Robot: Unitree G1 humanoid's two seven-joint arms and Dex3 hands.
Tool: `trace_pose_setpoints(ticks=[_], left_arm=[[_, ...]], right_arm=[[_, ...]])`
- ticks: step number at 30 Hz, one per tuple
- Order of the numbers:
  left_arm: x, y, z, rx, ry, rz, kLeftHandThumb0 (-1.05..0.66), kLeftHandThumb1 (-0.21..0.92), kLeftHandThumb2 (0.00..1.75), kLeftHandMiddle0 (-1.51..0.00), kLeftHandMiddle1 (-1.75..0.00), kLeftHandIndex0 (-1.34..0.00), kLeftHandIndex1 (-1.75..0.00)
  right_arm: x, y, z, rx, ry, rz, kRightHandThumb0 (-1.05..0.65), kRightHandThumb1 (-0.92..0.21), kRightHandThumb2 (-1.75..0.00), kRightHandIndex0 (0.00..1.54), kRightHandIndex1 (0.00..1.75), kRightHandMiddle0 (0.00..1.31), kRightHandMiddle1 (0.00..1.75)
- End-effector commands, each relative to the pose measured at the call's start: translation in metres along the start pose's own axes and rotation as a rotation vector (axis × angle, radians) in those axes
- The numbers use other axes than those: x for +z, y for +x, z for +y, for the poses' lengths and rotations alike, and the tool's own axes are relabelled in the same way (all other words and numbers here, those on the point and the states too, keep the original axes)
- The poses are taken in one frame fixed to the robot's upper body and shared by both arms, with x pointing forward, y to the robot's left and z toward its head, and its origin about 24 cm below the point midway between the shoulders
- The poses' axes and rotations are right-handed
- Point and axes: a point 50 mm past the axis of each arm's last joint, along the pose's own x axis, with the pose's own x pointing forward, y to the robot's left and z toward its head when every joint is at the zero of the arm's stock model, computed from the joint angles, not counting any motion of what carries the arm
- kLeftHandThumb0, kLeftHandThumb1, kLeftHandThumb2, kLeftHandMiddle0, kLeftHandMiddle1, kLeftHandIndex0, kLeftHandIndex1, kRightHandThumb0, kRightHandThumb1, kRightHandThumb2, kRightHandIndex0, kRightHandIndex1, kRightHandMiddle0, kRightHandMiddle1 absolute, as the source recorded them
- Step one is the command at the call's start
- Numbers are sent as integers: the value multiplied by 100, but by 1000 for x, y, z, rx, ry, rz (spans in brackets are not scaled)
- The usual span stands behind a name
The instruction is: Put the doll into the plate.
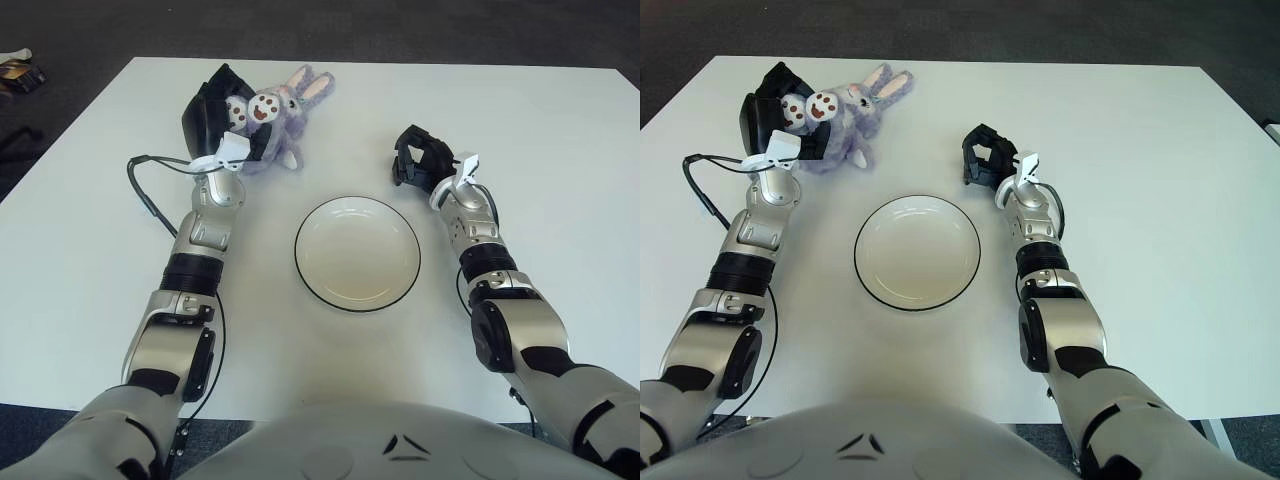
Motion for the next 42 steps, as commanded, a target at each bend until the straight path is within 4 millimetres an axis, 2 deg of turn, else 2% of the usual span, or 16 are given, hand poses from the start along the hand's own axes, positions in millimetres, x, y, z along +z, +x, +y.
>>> trace_pose_setpoints(ticks=[1, 21, 32, 42], left_arm=[[2, -6, 2, -14, -49, -17, 59, 6, 163, -83, -175, -112, -175], [24, -19, 11, -70, -173, -159, 56, 10, 158, -79, -175, -107, -175], [31, -23, 12, -101, -282, -223, 56, 11, 157, -78, -175, -106, -175], [33, -25, 10, -123, -302, -283, 56, 10, 158, -79, -175, -105, -175]], right_arm=[[-14, -6, -3, -15, 17, 58, -44, -46, -114, 102, 175, 50, 175], [-13, -6, -4, -24, 10, 56, -44, -47, -113, 101, 175, 49, 175], [-14, -6, -4, -24, 13, 57, -43, -47, -112, 102, 175, 49, 175], [-12, -5, -4, -33, 18, 49, -44, -46, -114, 102, 175, 50, 175]])
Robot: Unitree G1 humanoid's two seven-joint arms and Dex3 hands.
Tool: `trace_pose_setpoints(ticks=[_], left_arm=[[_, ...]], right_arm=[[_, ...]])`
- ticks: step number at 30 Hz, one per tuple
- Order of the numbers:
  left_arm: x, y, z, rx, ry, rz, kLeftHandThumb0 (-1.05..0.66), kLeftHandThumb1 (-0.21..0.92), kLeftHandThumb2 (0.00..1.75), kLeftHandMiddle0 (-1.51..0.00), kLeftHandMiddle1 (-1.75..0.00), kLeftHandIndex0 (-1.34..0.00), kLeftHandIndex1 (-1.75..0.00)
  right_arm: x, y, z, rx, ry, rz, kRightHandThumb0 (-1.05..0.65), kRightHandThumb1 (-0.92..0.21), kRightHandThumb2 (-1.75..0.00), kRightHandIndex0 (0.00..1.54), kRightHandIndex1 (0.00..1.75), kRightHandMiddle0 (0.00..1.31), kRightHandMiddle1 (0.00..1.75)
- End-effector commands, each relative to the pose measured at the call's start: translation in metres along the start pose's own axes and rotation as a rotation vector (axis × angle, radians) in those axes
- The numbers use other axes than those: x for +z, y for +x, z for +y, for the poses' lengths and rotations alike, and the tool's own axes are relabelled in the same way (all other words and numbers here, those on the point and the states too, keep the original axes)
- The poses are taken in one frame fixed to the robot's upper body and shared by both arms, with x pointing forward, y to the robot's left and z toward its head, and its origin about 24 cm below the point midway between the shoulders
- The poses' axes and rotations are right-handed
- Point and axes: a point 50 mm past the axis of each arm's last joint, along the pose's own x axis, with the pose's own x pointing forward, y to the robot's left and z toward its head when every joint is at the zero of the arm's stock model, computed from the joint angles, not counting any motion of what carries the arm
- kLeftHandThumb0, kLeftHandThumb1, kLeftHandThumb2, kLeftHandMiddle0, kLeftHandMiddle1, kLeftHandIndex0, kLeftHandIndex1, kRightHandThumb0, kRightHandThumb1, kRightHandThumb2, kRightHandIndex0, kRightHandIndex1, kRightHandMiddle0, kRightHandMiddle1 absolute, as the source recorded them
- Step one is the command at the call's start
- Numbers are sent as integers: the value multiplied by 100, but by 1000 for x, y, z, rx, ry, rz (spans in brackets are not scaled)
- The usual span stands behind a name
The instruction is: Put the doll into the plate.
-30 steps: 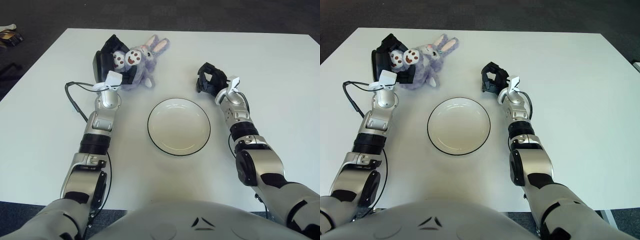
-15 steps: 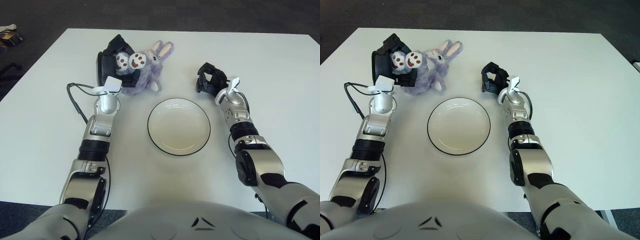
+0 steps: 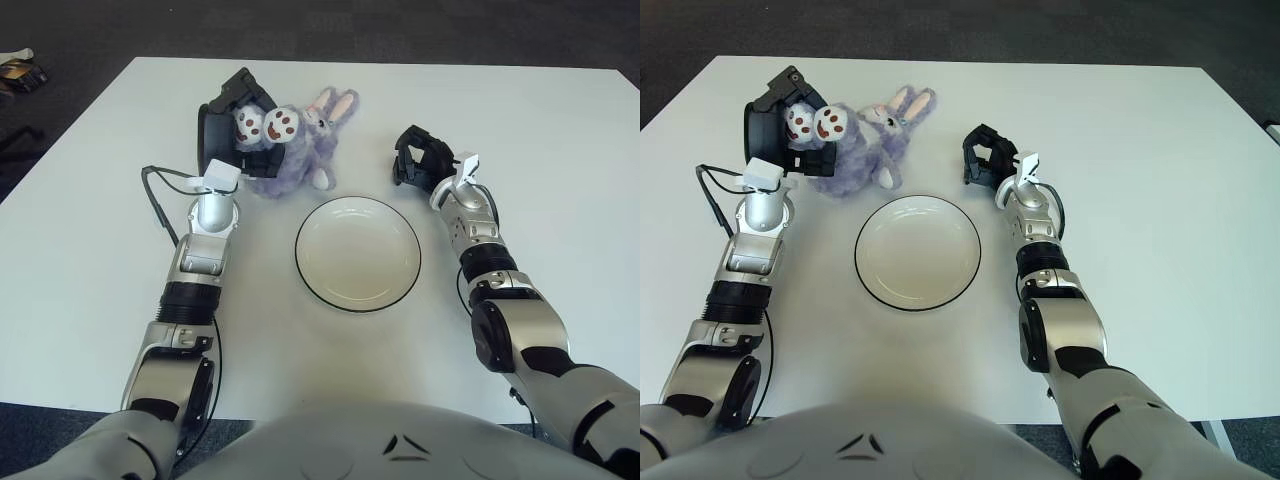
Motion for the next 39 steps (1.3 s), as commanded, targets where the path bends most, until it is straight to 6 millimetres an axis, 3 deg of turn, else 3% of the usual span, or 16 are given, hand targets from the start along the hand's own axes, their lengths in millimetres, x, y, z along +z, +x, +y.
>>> trace_pose_setpoints(ticks=[1, 12, 19, 25, 28, 31, 33, 35, 37, 39], left_arm=[[0, -1, 2, 3, -13, -20, 56, 10, 158, -79, -175, -105, -175], [-3, -1, 0, -46, 4, -47, 57, 8, 161, -81, -175, -106, -175], [-6, 0, 0, -35, -4, -43, 57, 8, 160, -81, -175, -107, -175], [-8, 0, -1, -42, -60, -28, 57, 8, 160, -81, -175, -107, -175], [-9, 0, -2, -38, -87, -28, 57, 9, 160, -80, -175, -107, -175], [-10, 0, -3, -38, -98, -31, 57, 9, 159, -80, -175, -106, -175], [-10, -1, -3, -37, -101, -35, 56, 10, 158, -79, -175, -105, -175], [-10, -1, -3, -33, -97, -40, 56, 10, 158, -79, -175, -104, -175], [-10, 0, -4, -26, -87, -46, 56, 10, 158, -79, -175, -104, -175], [-10, 0, -4, -22, -78, -50, 56, 10, 158, -79, -175, -104, -175]], right_arm=[[-12, -5, -3, -21, 22, 48, -44, -46, -114, 102, 175, 50, 175], [-10, -3, -3, -32, 33, 48, -44, -44, -117, 104, 175, 52, 175], [5, 3, 2, -18, -2, 4, -44, -46, -114, 99, 175, 50, 175], [49, 13, 9, 23, -123, -130, -42, -53, -105, 88, 172, 45, 175], [69, 11, 12, 51, -185, -195, -41, -57, -99, 69, 167, 41, 175], [81, 8, 16, 85, -272, -244, -40, -60, -96, 61, 164, 40, 175], [86, 6, 17, 110, -344, -271, -17, -52, -102, 59, 155, 38, 175], [92, 3, 21, 144, -450, -312, -9, -53, -99, 56, 151, 36, 175], [100, 1, 26, 182, -567, -368, -4, -69, -78, 42, 150, 28, 175], [104, -1, 30, 206, -639, -405, -19, -80, -64, 32, 138, 25, 173]])
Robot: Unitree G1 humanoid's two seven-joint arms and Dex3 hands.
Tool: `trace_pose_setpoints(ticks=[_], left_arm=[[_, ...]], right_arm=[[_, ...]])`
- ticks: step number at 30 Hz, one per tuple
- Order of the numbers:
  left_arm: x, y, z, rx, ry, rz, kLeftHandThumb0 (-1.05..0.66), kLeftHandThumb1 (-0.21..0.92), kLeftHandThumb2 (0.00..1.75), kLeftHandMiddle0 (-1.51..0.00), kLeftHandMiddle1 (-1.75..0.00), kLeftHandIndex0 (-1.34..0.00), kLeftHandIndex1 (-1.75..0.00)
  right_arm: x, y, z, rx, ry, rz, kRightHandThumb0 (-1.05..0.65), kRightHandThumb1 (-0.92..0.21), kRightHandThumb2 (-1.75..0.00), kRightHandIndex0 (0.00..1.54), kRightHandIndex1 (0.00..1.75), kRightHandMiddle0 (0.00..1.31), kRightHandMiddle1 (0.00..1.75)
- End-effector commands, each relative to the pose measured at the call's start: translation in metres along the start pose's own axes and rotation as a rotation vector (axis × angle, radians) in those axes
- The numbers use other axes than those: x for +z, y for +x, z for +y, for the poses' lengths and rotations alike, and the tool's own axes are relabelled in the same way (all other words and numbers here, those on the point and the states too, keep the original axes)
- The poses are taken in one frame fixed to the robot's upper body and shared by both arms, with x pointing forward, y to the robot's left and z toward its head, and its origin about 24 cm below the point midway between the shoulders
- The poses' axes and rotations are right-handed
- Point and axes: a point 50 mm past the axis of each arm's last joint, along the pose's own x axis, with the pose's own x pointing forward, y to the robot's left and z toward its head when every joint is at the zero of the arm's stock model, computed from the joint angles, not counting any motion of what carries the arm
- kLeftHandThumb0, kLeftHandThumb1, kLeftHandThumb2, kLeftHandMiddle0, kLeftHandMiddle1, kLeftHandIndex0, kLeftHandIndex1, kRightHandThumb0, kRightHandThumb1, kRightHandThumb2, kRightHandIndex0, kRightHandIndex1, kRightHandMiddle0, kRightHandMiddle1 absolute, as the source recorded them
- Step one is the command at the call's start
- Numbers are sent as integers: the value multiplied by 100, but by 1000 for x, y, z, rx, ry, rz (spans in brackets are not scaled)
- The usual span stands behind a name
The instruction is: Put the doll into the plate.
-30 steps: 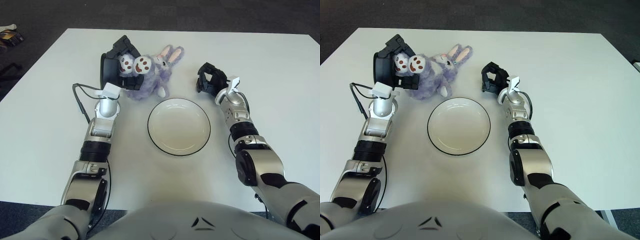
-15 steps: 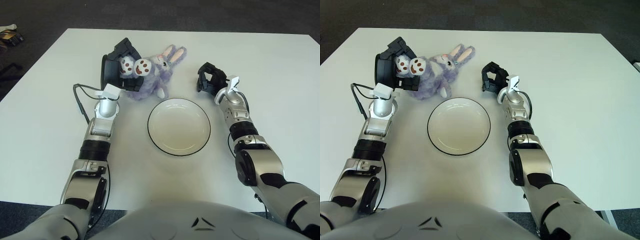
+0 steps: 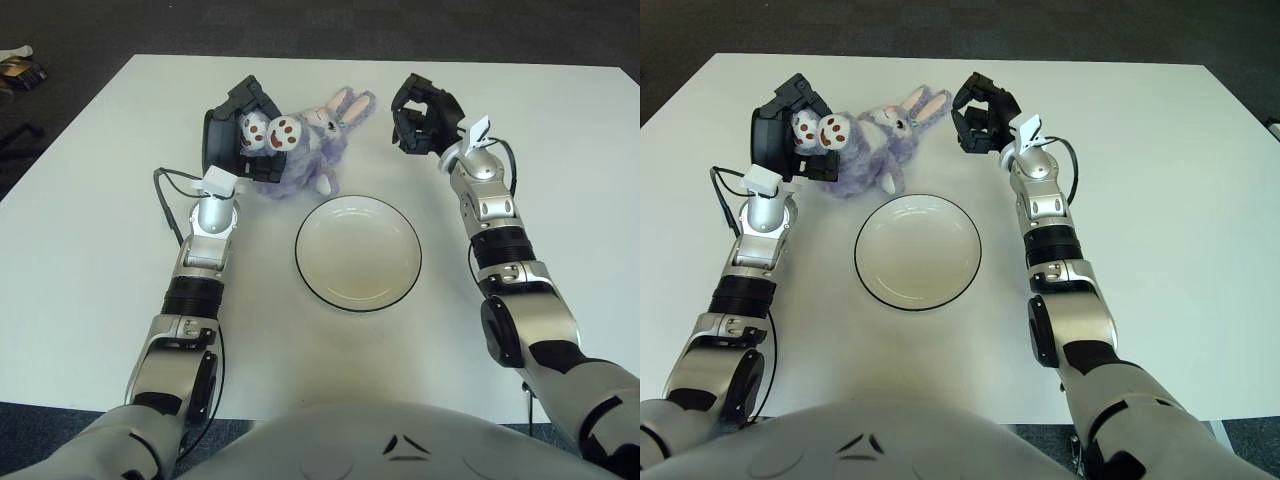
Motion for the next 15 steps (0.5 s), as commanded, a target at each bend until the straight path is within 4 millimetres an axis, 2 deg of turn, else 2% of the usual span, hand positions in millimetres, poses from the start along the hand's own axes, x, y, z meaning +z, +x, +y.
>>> trace_pose_setpoints(ticks=[1, 2, 4, 7, 10, 15], left_arm=[[2, 4, 0, 15, 9, -27, 56, 10, 158, -79, -175, -104, -175], [2, 4, -1, 15, 11, -30, 56, 10, 158, -79, -175, -105, -175], [2, 4, -1, 15, 11, -36, 57, 9, 159, -80, -175, -106, -175], [1, 4, -1, 12, 5, -36, 57, 8, 160, -80, -175, -107, -175], [0, 4, -1, 9, 4, -31, 57, 8, 160, -81, -175, -107, -175], [-2, 3, -1, 8, -14, -8, 57, 8, 160, -81, -175, -107, -175]], right_arm=[[14, 1, 3, 69, -172, -91, -22, -82, -61, 30, 135, 25, 173], [17, 1, 5, 78, -221, -115, -27, -86, -57, 26, 130, 24, 173], [21, 0, 7, 91, -301, -152, -43, -67, -76, 22, 118, 10, 152], [22, 1, 7, 103, -359, -174, -52, -56, -87, 18, 107, 3, 136], [24, 3, 7, 117, -408, -186, -56, -49, -90, 14, 95, 1, 123], [23, 8, 6, 122, -455, -175, -56, -42, -94, 13, 84, 0, 115]])
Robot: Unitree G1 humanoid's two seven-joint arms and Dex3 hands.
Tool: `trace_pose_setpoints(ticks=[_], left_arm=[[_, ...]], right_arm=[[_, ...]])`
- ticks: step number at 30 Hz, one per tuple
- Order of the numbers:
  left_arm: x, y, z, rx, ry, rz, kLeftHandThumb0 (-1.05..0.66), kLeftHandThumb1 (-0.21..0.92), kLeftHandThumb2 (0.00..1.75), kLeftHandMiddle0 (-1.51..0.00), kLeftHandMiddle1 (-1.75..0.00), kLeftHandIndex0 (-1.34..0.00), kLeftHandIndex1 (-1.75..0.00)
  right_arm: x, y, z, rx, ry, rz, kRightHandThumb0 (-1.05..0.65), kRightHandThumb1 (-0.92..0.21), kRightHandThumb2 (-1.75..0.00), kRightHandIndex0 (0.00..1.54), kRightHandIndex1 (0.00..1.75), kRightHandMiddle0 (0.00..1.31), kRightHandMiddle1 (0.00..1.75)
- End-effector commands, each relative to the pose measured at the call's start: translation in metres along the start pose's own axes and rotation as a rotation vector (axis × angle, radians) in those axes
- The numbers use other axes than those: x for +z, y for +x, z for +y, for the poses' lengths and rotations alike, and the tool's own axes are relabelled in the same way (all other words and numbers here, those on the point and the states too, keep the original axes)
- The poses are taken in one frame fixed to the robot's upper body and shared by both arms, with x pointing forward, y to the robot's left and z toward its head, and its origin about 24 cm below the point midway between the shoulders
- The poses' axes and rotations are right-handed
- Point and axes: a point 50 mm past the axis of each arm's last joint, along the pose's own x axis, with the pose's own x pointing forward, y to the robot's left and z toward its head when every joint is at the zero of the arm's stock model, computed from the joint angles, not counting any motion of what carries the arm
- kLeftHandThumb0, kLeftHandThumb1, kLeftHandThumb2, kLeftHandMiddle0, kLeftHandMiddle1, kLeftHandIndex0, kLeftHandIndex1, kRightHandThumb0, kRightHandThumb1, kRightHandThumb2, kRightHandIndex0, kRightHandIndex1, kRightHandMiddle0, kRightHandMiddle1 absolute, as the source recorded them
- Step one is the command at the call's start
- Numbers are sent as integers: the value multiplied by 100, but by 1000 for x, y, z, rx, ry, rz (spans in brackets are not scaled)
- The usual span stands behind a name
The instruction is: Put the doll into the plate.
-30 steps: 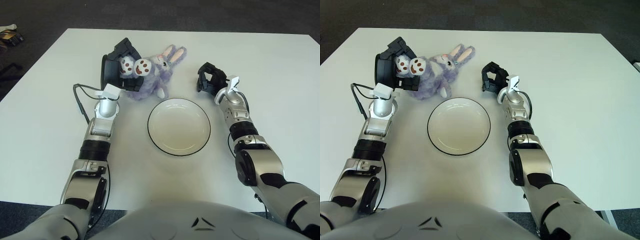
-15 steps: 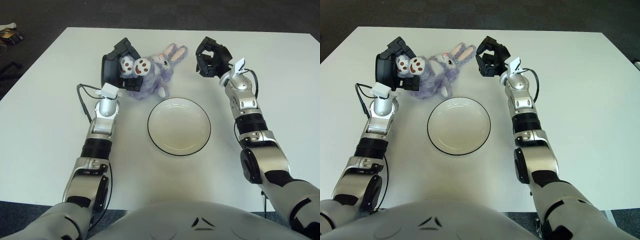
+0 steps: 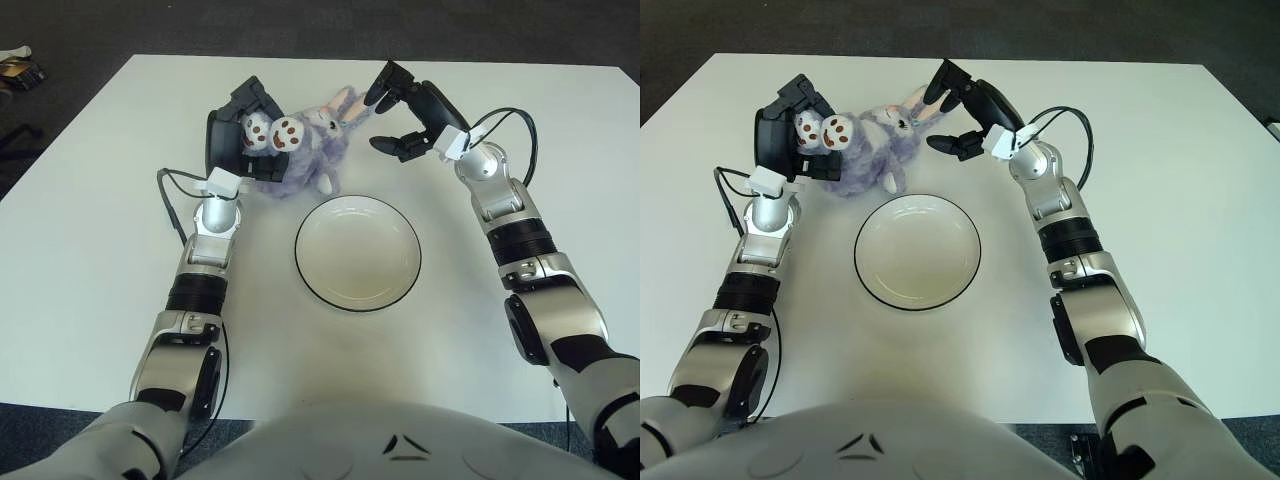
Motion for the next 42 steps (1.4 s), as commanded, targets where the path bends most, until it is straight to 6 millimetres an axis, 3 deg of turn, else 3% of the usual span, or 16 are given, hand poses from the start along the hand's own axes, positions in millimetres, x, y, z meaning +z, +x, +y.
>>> trace_pose_setpoints(ticks=[1, 17, 27, 42], left_arm=[[-1, 3, 1, 2, -18, 9, 57, 8, 160, -81, -175, -108, -175], [-2, 2, 3, 3, -40, 28, 57, 9, 159, -80, -175, -107, -175], [-2, 1, 2, -6, -66, 37, 57, 9, 159, -80, -175, -106, -175], [0, 0, -2, -17, -132, 32, 56, 10, 158, -79, -175, -105, -175]], right_arm=[[0, 6, -8, -3, -58, -2, -56, -40, -94, 14, 83, 0, 114], [-2, 15, -9, -24, -147, 19, -59, -30, -97, 11, 82, 0, 104], [6, 46, -11, 133, -248, -24, -62, -28, -95, 6, 80, 0, 82], [23, 68, 8, 395, -323, -76, -52, -16, -103, 0, 98, 0, 72]])
